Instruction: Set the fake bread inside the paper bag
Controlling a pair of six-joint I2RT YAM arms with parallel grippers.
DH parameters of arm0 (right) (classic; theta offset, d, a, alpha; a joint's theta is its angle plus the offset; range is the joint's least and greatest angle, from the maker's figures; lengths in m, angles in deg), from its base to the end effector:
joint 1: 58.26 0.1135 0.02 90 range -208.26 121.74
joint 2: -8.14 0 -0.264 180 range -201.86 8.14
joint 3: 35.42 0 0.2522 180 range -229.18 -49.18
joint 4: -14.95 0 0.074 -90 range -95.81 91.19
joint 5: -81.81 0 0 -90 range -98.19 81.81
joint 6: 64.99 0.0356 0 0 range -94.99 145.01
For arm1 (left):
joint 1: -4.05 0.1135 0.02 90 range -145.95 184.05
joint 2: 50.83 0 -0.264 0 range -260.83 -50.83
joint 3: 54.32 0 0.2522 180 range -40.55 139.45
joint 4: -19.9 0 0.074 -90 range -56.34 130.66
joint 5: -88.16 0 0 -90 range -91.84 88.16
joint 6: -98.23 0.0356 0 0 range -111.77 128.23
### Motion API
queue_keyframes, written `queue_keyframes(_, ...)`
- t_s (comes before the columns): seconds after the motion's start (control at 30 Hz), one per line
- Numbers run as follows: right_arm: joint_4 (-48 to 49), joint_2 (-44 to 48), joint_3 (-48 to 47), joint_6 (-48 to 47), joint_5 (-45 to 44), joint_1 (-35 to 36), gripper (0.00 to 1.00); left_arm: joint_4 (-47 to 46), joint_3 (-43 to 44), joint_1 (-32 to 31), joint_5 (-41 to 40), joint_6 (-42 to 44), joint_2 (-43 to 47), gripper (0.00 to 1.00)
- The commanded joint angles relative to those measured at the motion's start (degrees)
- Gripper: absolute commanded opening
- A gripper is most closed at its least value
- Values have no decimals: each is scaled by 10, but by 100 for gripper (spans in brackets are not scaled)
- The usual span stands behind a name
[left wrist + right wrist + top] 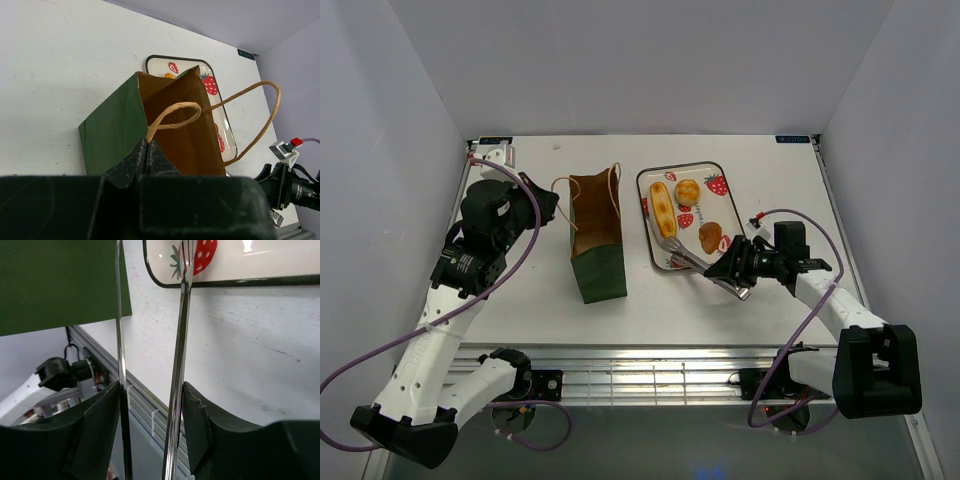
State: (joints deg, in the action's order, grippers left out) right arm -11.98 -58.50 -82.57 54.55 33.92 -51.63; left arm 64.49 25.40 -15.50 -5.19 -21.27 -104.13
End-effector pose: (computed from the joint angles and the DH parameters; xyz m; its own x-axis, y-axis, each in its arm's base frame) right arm 0.2180 0.0494 0.1990 -0.8946 0.2642 -0.3603 -0.1192 0.6359 0.7625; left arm 0.1818 -0.0623 0.4032 -0.3945 -0.3816 -0.8359 0.1005 0.8863 -0.4520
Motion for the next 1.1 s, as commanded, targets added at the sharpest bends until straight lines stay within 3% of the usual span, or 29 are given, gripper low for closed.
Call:
queue_keyframes(0.0,86,-4,29,57,64,-6,56,-2,-2,4,9,0,12,0)
queue_keyframes(0.17,127,-14,47,121,95,-15,55,0,0,4,8,0,12,0)
queue_keyframes(0.37,243,-28,85,215,122,-21,55,0,-2,4,8,-2,11,0)
queue_keyframes(1.07,293,-39,125,293,97,-21,55,5,-4,4,1,1,15,0)
